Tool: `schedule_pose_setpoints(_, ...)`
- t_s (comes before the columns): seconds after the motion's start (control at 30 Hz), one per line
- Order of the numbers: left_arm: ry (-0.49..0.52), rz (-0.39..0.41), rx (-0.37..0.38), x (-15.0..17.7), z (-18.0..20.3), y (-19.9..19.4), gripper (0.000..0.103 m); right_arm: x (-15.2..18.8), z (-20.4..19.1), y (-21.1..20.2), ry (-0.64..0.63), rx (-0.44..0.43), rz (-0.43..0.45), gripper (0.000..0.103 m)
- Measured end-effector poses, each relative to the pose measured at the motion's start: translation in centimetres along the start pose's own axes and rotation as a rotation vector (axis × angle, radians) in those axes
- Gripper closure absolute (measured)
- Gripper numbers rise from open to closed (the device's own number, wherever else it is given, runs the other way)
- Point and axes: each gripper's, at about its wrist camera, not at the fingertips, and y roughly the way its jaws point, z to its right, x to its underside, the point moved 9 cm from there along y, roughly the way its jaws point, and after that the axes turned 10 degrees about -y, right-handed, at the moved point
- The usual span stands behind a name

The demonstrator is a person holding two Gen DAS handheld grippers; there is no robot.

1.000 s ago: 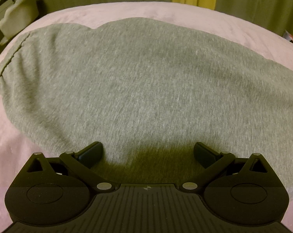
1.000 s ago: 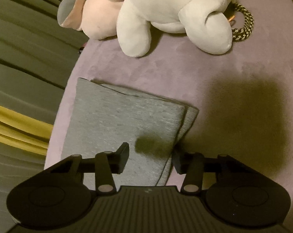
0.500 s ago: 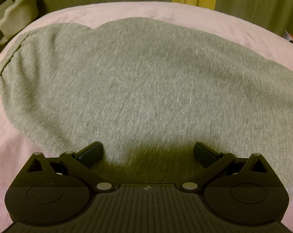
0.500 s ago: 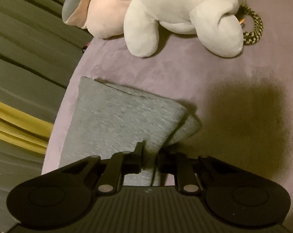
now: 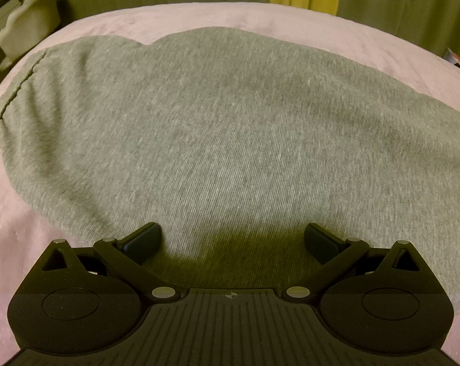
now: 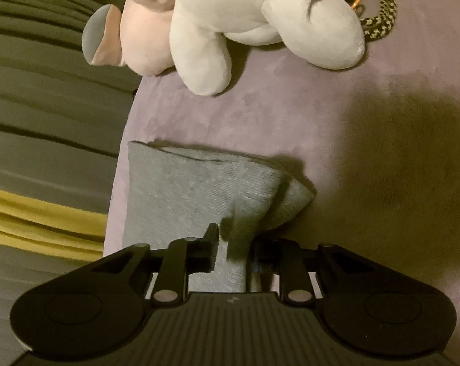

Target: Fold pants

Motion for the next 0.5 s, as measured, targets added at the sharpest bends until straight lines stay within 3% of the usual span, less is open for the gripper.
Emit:
schedule_pose_setpoints(0.17,0.0,-0.001,0.001,0.0,0.0,0.0,0.0,-0.1,0.3,0.2,0.023,-0.025,0.015,0.08)
schedule_pose_setpoints(0.23,-0.002,-0.001,0.002,0.0,0.0,-0.1,0.0,0.0,0.2,0.4,0.018,-0.012,0.02,0.091)
schedule_pose_setpoints(0.27,-0.004,0.001,0.003,0.0,0.0,-0.1,0.0,-0.1,-0.2,0.1,-0.01,-0.005,0.026,0.092)
schedule_pose_setpoints(0.4,-0.049,0.028,-0.028,-0.1,-1.1,-1.1,0.0,0.0,-5.2,-1.5,-0.268,0.008,0.09,0.093)
schedule_pose_setpoints(0.5,-0.095,0.093,-0.063,-0.5,-2.9,-3.2,0.0,1.6,-13.1,-3.6,-0.527,-0.082,0.135,0.094)
